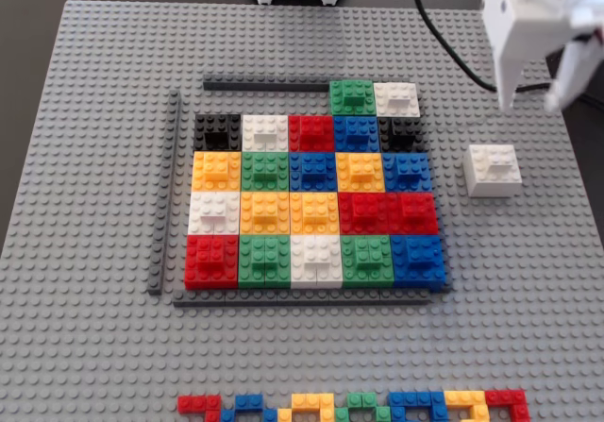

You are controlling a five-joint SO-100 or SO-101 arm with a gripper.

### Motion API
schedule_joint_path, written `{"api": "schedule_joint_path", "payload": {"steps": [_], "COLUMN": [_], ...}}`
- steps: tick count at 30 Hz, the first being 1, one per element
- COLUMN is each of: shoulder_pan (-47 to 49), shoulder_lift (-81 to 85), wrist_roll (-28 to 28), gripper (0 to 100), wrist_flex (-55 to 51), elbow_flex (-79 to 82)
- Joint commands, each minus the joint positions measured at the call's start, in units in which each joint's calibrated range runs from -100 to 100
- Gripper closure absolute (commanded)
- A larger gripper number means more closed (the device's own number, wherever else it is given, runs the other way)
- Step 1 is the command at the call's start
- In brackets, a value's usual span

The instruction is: Grab the cube and place it into the grid

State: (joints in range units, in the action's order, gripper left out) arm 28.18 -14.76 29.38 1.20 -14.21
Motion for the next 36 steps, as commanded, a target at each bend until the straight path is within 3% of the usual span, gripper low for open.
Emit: {"api": "schedule_joint_path", "payload": {"steps": [1,36], "shoulder_pan": [-1.1,-1.8], "shoulder_lift": [-0.5,-8.3], "wrist_roll": [0.0,-0.3], "gripper": [69,71], "wrist_flex": [0.8,3.9], "elbow_flex": [-4.3,-4.3]}}
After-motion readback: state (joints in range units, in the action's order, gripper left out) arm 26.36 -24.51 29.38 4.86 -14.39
